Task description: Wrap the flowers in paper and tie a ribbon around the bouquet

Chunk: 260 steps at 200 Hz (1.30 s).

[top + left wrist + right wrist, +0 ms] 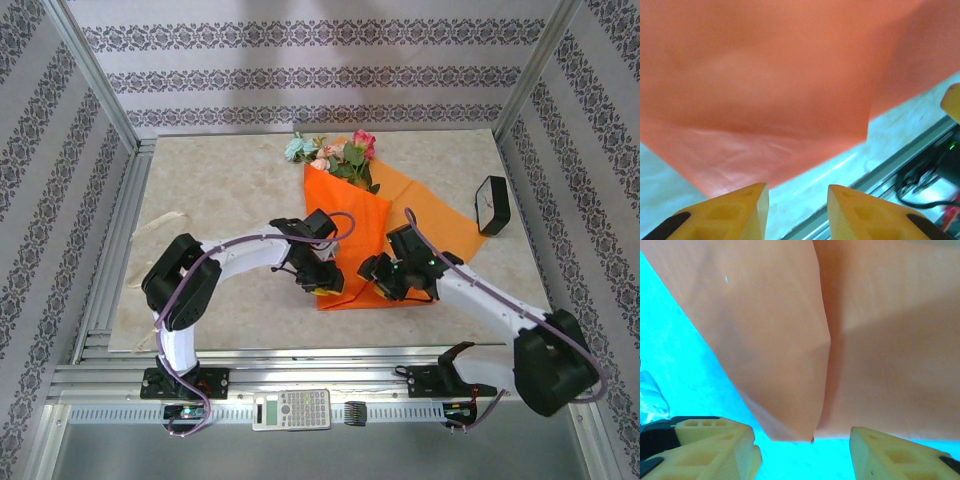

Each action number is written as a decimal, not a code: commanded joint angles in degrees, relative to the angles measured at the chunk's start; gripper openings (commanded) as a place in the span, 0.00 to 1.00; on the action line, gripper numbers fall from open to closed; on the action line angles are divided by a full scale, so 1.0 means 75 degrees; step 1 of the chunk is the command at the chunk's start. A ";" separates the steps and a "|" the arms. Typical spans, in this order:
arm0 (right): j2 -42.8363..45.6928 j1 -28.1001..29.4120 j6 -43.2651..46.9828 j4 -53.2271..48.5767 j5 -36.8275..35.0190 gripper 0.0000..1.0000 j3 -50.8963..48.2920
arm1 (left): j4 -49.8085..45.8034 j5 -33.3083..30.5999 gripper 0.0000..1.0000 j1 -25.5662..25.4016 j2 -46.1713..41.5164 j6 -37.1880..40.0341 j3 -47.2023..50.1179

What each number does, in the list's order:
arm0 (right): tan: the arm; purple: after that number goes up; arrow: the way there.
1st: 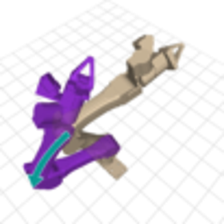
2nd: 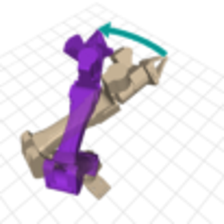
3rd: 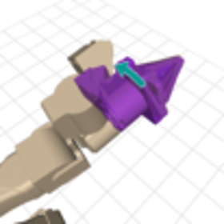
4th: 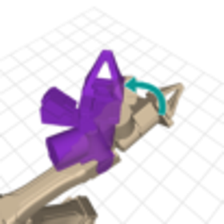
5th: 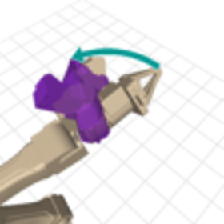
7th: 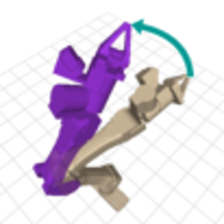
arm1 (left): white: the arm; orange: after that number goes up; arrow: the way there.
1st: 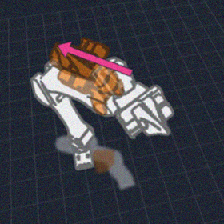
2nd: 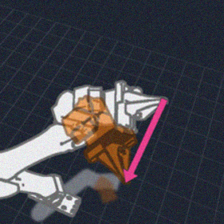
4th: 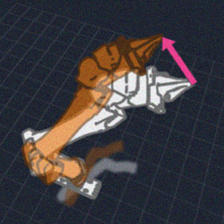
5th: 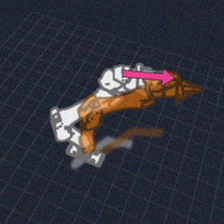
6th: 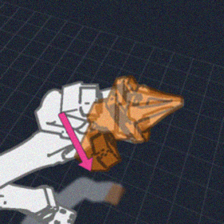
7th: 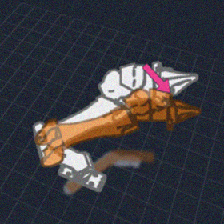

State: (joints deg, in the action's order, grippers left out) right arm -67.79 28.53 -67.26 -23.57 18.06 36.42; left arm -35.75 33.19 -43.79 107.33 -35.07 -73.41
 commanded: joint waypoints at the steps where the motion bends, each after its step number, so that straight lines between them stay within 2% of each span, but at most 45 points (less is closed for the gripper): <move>1: 0.0453 0.0305 -0.1779 0.0018 -0.0333 0.57 -0.0688 | -0.0743 -0.0818 0.42 -0.0422 -0.0310 0.1115 -0.0221; 18: 0.1005 0.0390 -0.2776 0.0392 -0.0607 0.58 -0.1353 | -0.0613 -0.1682 0.55 -0.0855 -0.0609 0.1726 -0.0129; 37: 0.1537 0.0397 -0.3525 0.0784 -0.1073 0.61 -0.1978 | -0.0424 -0.2541 0.60 -0.1315 -0.0782 0.2349 -0.0002; 58: 0.1644 0.0291 -0.4040 0.1968 -0.1241 0.66 -0.2717 | -0.0051 -0.2964 0.66 -0.1509 -0.0856 0.2690 0.0311; 73: 0.1372 0.0251 -0.4142 0.2538 -0.1031 0.67 -0.2864 | 0.0121 -0.3014 0.65 -0.1509 -0.0817 0.2777 0.0497; 112: 0.0633 0.0516 -0.3773 0.3432 -0.1074 0.69 -0.2596 | 0.0826 -0.2556 0.54 -0.1462 -0.0538 0.2376 0.0727; 151: 0.0039 0.0567 -0.3340 0.3858 -0.1090 0.63 -0.2279 | 0.1336 -0.2109 0.48 -0.1380 -0.0183 0.2017 0.0696; 173: 0.0107 0.0567 -0.3019 0.3499 -0.1209 0.62 -0.1769 | 0.1467 -0.1716 0.36 -0.1380 0.0007 0.2016 0.0693; 185: 0.0262 0.0567 -0.2910 0.3183 -0.1302 0.62 -0.1644 | 0.1439 -0.1627 0.34 -0.1369 0.0036 0.2051 0.0709; 209: 0.0763 0.0567 -0.2910 0.2345 -0.1512 0.61 -0.1586 | 0.1535 -0.1440 0.35 -0.1216 -0.0282 0.1913 0.0827; 223: 0.1091 0.0549 -0.2874 0.1806 -0.1623 0.62 -0.1588 | 0.1564 -0.1032 0.36 -0.1018 -0.0487 0.1668 0.0823; 260: 0.2000 0.0070 -0.1861 -0.0702 -0.1988 0.67 -0.1330 | 0.1909 -0.0282 0.40 -0.0302 -0.1079 0.0596 0.0820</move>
State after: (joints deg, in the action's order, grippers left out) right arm -56.58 31.73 -87.72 -18.72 7.33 24.97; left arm -25.78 25.45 -49.52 103.50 -23.94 -67.33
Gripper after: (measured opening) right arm 0.659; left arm 0.394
